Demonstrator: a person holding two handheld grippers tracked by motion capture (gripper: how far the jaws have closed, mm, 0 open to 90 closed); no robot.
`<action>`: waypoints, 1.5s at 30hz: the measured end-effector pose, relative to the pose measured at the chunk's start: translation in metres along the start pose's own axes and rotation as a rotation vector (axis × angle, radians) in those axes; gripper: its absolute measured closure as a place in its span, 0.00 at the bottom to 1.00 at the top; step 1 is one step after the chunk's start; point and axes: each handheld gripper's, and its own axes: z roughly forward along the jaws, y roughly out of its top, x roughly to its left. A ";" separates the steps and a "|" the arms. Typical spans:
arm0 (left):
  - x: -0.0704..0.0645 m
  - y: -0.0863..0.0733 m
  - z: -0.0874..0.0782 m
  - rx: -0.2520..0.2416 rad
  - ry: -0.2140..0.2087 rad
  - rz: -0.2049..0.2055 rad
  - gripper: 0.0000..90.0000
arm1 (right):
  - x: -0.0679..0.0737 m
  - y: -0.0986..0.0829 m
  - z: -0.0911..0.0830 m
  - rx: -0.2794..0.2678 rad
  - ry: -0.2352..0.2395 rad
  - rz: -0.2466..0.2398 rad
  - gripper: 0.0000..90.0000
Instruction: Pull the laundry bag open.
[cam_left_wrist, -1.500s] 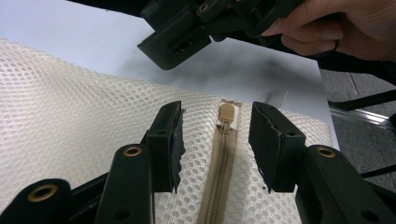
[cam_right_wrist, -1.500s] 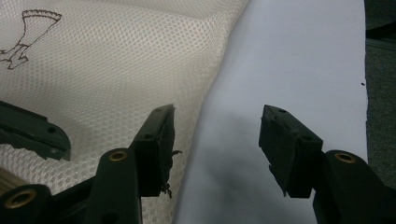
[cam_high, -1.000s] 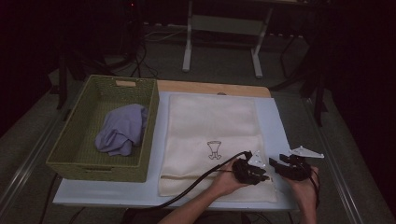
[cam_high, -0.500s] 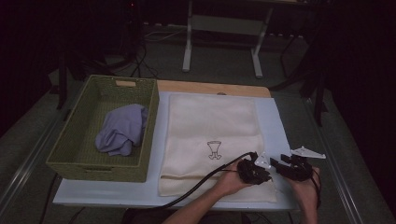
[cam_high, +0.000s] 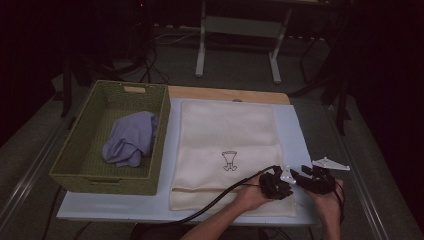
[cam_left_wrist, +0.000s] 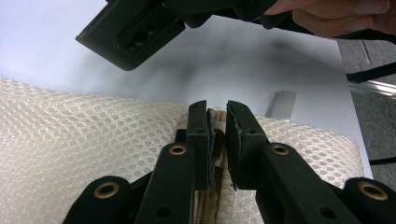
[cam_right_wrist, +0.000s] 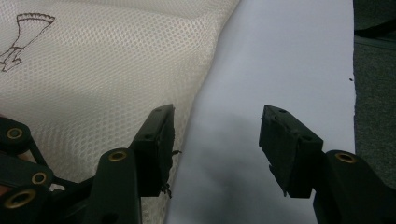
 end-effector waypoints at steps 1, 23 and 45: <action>0.000 0.000 0.000 -0.001 0.001 -0.002 0.90 | 0.000 0.000 0.000 0.000 0.000 -0.001 0.50; 0.005 -0.014 -0.032 -0.031 0.001 -0.005 0.94 | 0.000 0.000 -0.001 -0.001 0.000 -0.005 0.50; 0.006 -0.014 -0.016 0.036 -0.021 -0.010 0.86 | 0.001 0.000 0.000 0.004 0.007 -0.009 0.49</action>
